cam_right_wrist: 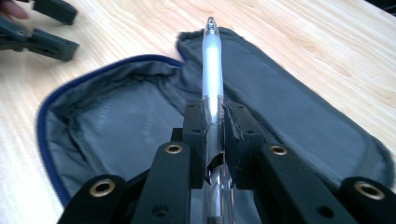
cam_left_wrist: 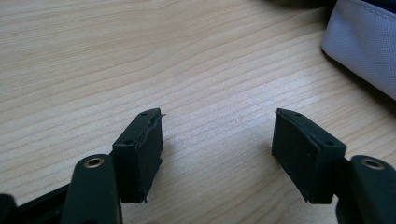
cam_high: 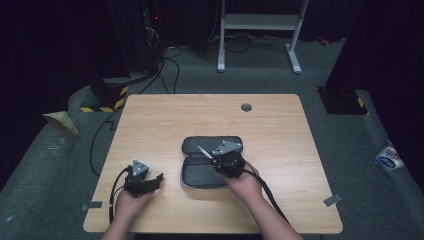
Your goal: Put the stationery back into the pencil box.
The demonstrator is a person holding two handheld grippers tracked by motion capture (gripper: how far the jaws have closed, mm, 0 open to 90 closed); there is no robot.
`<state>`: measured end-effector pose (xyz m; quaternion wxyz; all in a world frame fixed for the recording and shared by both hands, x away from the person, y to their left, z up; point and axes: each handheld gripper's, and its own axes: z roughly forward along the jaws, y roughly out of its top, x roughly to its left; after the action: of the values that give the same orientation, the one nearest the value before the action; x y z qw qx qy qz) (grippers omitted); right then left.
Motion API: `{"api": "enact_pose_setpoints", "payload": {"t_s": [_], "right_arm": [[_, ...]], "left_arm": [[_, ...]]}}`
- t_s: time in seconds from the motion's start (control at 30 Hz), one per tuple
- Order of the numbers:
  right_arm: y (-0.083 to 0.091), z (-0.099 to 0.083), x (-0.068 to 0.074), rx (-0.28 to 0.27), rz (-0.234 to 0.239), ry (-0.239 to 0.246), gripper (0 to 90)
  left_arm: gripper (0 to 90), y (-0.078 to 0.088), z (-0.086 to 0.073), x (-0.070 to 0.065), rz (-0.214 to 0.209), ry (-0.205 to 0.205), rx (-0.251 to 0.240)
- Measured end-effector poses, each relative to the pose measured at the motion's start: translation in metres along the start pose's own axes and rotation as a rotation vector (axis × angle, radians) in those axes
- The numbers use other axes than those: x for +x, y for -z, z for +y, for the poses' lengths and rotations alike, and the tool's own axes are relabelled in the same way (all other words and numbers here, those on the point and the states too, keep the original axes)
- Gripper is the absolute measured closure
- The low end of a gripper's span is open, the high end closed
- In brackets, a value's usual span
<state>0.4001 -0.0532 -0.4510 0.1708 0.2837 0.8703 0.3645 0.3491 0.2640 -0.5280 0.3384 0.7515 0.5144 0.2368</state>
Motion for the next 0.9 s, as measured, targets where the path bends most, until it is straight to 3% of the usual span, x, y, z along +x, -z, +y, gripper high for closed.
{"api": "enact_pose_setpoints", "payload": {"t_s": [0.33, 0.47, 0.67, 0.9], "right_arm": [[-0.005, 0.010, 0.016, -0.005, 0.027, 0.049, 78.5], [-0.007, 0.010, 0.017, 0.002, 0.035, 0.065, 78.5], [-0.019, 0.000, 0.012, 0.061, 0.077, 0.065, 78.5], [-0.022, -0.007, 0.013, 0.084, 0.085, 0.072, 78.4]], "left_arm": [[33.8, 0.000, 0.000, 0.000, -0.002, -0.001, 0.000], [33.8, 0.000, 0.000, 0.000, -0.001, 0.000, 0.000], [33.8, 0.000, 0.000, 0.000, -0.001, 0.001, -0.003], [33.8, 0.000, 0.000, 0.000, -0.002, -0.001, 0.000]]}}
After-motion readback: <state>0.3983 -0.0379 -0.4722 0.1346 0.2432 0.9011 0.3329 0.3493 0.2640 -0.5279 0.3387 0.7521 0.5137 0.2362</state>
